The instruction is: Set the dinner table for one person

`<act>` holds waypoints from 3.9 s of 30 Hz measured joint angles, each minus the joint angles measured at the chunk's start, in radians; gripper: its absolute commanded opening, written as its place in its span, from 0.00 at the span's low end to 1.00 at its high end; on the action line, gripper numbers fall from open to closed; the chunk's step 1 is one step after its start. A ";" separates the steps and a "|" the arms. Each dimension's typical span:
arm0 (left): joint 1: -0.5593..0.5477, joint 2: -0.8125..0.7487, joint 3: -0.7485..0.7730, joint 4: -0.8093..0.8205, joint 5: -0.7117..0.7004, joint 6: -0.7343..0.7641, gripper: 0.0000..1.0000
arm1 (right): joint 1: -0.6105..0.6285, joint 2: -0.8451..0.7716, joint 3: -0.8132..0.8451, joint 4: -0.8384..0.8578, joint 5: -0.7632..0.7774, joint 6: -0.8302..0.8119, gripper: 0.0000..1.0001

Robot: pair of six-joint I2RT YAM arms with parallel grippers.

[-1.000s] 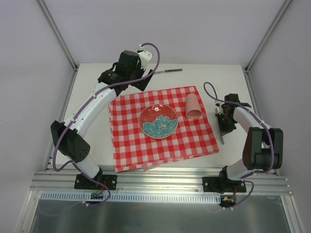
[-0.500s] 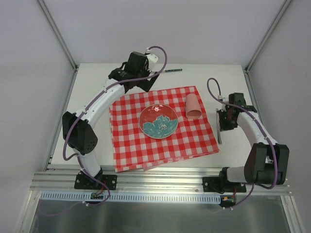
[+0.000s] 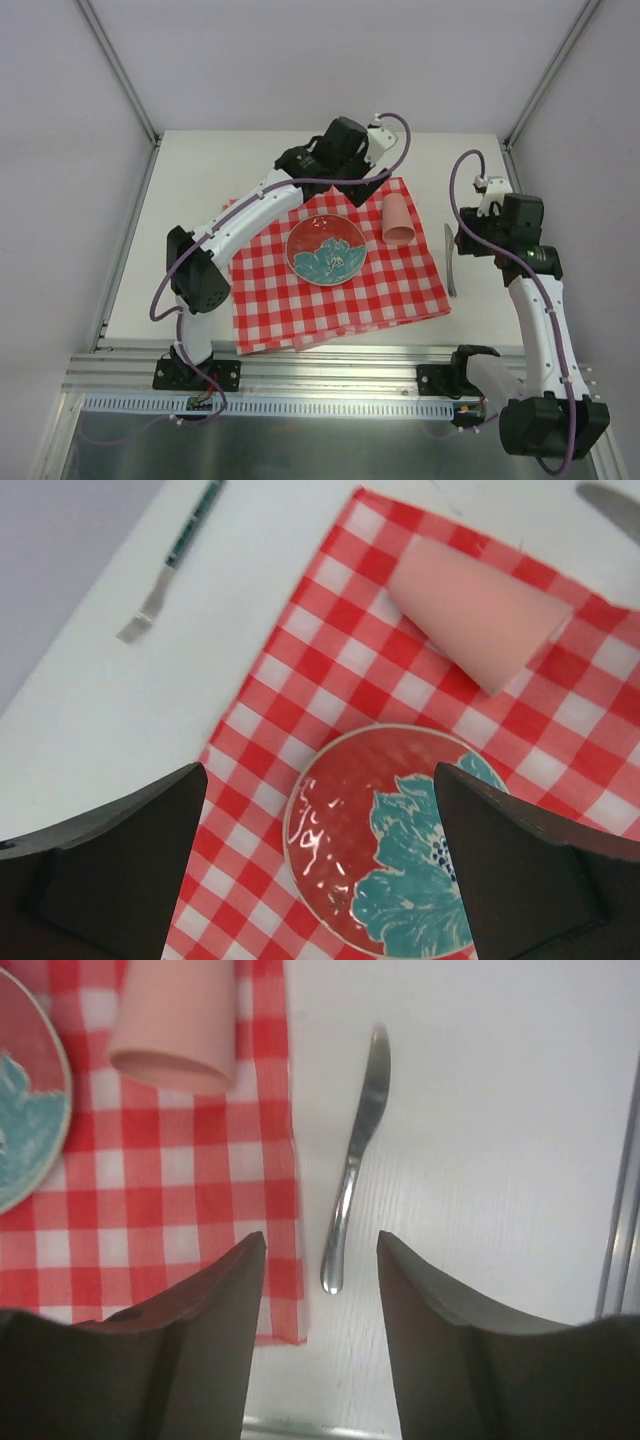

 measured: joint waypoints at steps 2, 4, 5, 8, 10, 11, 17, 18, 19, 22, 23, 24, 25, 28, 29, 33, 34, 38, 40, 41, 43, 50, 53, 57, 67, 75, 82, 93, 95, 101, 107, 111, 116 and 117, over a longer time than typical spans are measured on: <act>0.013 -0.007 0.051 0.002 -0.006 -0.013 0.99 | 0.000 -0.043 0.032 0.034 -0.032 -0.004 0.66; 0.022 -0.031 0.071 0.013 -0.014 -0.015 0.99 | 0.000 -0.074 0.060 0.080 -0.068 -0.002 0.71; 0.027 -0.051 0.071 0.019 -0.027 -0.013 0.99 | 0.000 -0.083 0.075 0.103 -0.089 0.003 0.76; 0.032 -0.110 0.071 0.043 -0.086 -0.001 0.99 | 0.000 -0.071 0.138 0.157 -0.156 0.032 0.78; 0.032 -0.141 0.073 0.067 -0.118 0.010 0.99 | 0.000 -0.040 0.184 0.208 -0.208 0.068 0.81; 0.032 -0.152 0.076 0.076 -0.136 0.016 0.99 | 0.000 -0.022 0.200 0.239 -0.237 0.089 0.82; 0.032 -0.179 0.071 0.107 -0.225 0.016 0.99 | 0.026 0.073 0.194 0.317 -0.294 0.137 1.00; 0.033 -0.184 0.061 0.113 -0.236 0.017 0.99 | 0.034 0.084 0.175 0.314 -0.275 0.121 1.00; 0.036 -0.189 0.049 0.114 -0.246 0.018 0.99 | 0.041 0.095 0.150 0.309 -0.249 0.100 0.99; 0.046 -0.206 0.013 0.115 -0.262 0.021 0.99 | 0.046 0.117 0.036 0.314 -0.171 0.031 0.97; 0.050 -0.212 0.002 0.115 -0.266 0.021 0.99 | 0.045 0.129 0.001 0.308 -0.151 0.013 0.97; 0.055 -0.216 -0.010 0.116 -0.270 0.021 0.99 | 0.044 0.148 -0.023 0.300 -0.135 0.000 0.97; 0.062 -0.219 -0.020 0.118 -0.272 0.020 0.99 | 0.044 0.172 -0.037 0.296 -0.125 -0.013 0.97; 0.086 -0.220 -0.044 0.119 -0.280 0.020 0.99 | 0.039 0.263 -0.038 0.287 -0.109 -0.039 0.97; 0.093 -0.220 -0.051 0.118 -0.286 0.019 0.99 | 0.037 0.291 -0.038 0.285 -0.108 -0.046 0.96; 0.113 -0.220 -0.055 0.117 -0.298 0.020 0.99 | 0.016 0.399 -0.037 0.277 -0.103 -0.061 0.84; 0.116 -0.220 -0.055 0.119 -0.299 0.019 0.99 | 0.010 0.427 -0.037 0.276 -0.103 -0.065 0.82; 0.117 -0.220 -0.061 0.121 -0.302 0.019 0.99 | -0.016 0.513 -0.027 0.270 -0.097 -0.069 0.78; 0.117 -0.220 -0.071 0.122 -0.302 0.018 0.99 | -0.027 0.550 -0.006 0.268 -0.078 -0.069 0.77; 0.117 -0.220 -0.074 0.120 -0.302 0.018 0.99 | -0.033 0.571 0.013 0.263 -0.071 -0.069 0.74; 0.117 -0.220 -0.076 0.119 -0.302 0.017 0.99 | -0.042 0.615 0.053 0.259 -0.059 -0.069 0.72; 0.117 -0.212 -0.076 0.122 -0.302 0.016 0.99 | -0.052 0.742 0.176 0.236 -0.040 -0.069 0.70; 0.117 -0.205 -0.076 0.122 -0.301 0.016 0.99 | -0.052 0.768 0.198 0.217 -0.035 -0.069 0.69; 0.117 -0.197 -0.076 0.122 -0.301 0.016 0.99 | -0.052 0.797 0.217 0.198 -0.033 -0.069 0.64; 0.117 -0.176 -0.063 0.122 -0.301 0.013 0.99 | -0.052 0.882 0.270 0.161 -0.027 -0.072 0.54; 0.117 -0.166 -0.042 0.122 -0.301 0.012 0.99 | -0.056 0.890 0.278 0.154 -0.017 -0.083 0.39; 0.117 -0.162 -0.034 0.122 -0.301 0.011 0.99 | -0.055 0.900 0.288 0.148 0.008 -0.084 0.27; 0.117 -0.162 -0.023 0.122 -0.301 0.009 0.99 | -0.055 0.910 0.316 0.122 0.019 -0.086 0.03; 0.117 -0.160 -0.019 0.122 -0.301 0.008 0.99 | -0.055 0.916 0.316 0.117 0.019 -0.086 0.02; 0.117 -0.159 -0.015 0.122 -0.301 0.005 0.99 | -0.055 0.916 0.317 0.116 0.019 -0.085 0.01; 0.117 -0.155 -0.014 0.122 -0.301 0.005 0.99 | -0.055 0.916 0.317 0.116 0.022 -0.079 0.22; 0.117 -0.149 -0.014 0.122 -0.301 0.005 0.99 | -0.055 0.916 0.317 0.109 0.031 -0.075 0.42; 0.117 -0.143 -0.013 0.122 -0.301 0.004 0.99 | -0.053 0.916 0.317 0.105 0.030 -0.072 0.43; 0.117 -0.142 -0.013 0.122 -0.301 0.005 0.99 | -0.053 0.916 0.317 0.105 0.030 -0.072 0.42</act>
